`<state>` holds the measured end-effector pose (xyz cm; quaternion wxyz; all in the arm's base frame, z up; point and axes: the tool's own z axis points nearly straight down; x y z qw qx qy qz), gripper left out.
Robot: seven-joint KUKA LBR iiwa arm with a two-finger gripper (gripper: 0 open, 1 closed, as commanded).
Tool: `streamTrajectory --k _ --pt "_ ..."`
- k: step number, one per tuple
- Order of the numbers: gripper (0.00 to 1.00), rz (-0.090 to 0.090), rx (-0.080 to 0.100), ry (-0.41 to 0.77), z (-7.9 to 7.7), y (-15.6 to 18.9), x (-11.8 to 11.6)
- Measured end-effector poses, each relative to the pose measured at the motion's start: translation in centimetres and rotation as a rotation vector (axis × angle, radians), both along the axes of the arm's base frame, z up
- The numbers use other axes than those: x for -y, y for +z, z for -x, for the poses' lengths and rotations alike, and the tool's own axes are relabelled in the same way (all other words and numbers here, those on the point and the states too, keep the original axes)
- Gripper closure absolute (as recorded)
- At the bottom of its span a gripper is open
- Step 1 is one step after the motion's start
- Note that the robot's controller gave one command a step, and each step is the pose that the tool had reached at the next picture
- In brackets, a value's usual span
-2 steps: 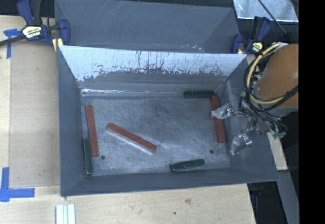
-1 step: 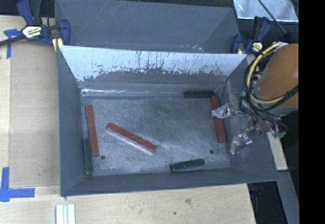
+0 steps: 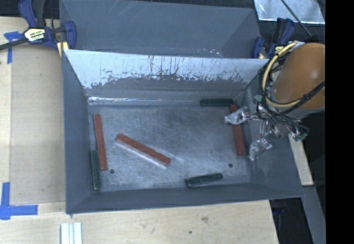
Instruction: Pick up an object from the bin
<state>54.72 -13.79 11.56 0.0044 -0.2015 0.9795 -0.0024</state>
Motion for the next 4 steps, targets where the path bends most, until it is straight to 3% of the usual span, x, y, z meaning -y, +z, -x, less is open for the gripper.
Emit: streamTrajectory --k 1,2,3,4 --pt "0.00 -0.005 -0.002 0.249 0.1 -3.6 0.7" --pt "0.00 -0.014 -0.010 0.306 0.7 -3.5 0.6" --pt "0.00 -0.021 -0.011 0.588 -0.3 -2.0 0.4" --pt "1.00 -0.003 -0.002 0.666 -7.4 -4.1 -2.3"
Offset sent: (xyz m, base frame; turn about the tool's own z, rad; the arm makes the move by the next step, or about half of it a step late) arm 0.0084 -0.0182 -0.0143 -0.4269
